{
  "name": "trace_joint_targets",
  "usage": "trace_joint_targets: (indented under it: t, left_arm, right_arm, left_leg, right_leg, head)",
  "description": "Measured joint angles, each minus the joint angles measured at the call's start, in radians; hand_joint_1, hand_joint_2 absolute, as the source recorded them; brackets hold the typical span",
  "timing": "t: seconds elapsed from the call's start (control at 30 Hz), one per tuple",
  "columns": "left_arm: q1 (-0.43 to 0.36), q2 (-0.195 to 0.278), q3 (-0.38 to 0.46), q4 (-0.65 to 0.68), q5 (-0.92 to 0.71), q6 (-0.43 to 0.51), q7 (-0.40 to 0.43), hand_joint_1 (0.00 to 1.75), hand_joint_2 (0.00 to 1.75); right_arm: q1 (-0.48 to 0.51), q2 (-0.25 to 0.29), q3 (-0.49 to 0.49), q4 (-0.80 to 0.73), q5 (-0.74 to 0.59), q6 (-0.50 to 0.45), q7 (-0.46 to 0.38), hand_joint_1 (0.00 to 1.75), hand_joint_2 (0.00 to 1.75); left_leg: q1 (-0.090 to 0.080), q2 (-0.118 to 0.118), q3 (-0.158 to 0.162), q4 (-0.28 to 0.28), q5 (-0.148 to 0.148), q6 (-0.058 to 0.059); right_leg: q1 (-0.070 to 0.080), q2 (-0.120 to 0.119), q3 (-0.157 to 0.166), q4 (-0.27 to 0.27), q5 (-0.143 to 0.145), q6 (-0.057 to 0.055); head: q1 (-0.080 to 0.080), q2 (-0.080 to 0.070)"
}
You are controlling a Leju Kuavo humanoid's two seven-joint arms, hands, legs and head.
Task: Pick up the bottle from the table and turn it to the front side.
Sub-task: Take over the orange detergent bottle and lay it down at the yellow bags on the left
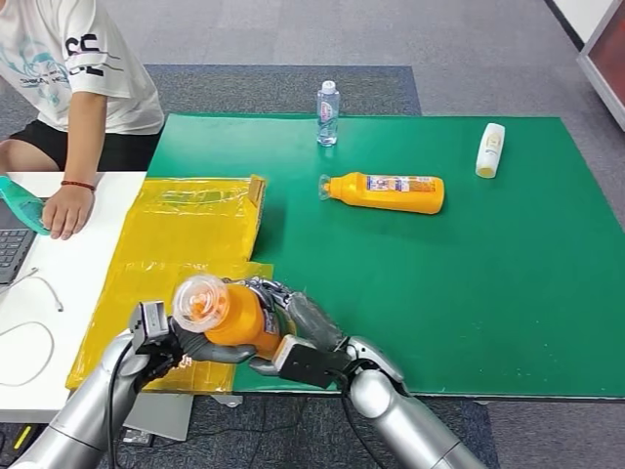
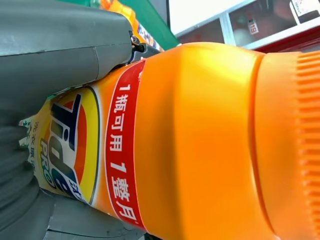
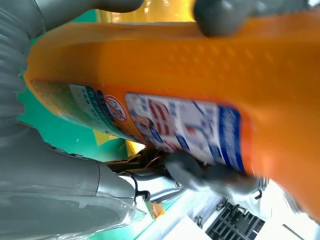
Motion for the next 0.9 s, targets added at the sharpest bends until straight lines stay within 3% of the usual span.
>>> trace_joint_targets:
  t: [0.27, 0.47, 0.67, 0.9]
  left_arm:
    - [-0.014, 0.048, -0.121, -0.089, -0.057, 0.201, 0.001, 1.75, 1.75]
    - [-0.002, 0.139, -0.232, -0.235, -0.079, 0.296, -0.039, 1.75, 1.75]
    - [-0.001, 0.196, -0.337, -0.299, -0.090, 0.356, -0.039, 1.75, 1.75]
    - [-0.013, 0.228, -0.396, -0.326, -0.089, 0.375, -0.039, 1.75, 1.75]
  right_arm:
    - [0.057, -0.002, -0.139, -0.029, -0.241, 0.078, -0.056, 0.00, 1.75]
    - [0.068, -0.072, -0.478, -0.088, -0.444, 0.112, -0.055, 0.00, 1.75]
    - [0.080, -0.092, -0.665, -0.156, -0.480, 0.154, -0.055, 0.00, 1.75]
    - [0.089, -0.094, -0.737, -0.189, -0.470, 0.172, -0.049, 0.00, 1.75]
  left_leg:
    - [0.000, 0.000, -0.001, 0.000, 0.000, 0.000]
    - [-0.001, -0.003, -0.005, 0.000, 0.002, 0.002]
    - [-0.002, -0.002, -0.005, 0.000, 0.002, 0.002]
    - [-0.002, -0.002, -0.005, 0.000, 0.003, 0.001]
  right_leg:
    - [0.000, -0.001, 0.000, 0.000, 0.000, 0.000]
    - [-0.001, -0.004, -0.002, -0.001, 0.002, 0.001]
    - [-0.002, -0.003, -0.004, -0.001, 0.003, 0.001]
    - [-0.002, -0.002, -0.004, -0.001, 0.003, 0.001]
  head:
    - [0.000, 0.000]
    - [0.000, 0.000]
    - [0.000, 0.000]
    - [0.000, 0.000]
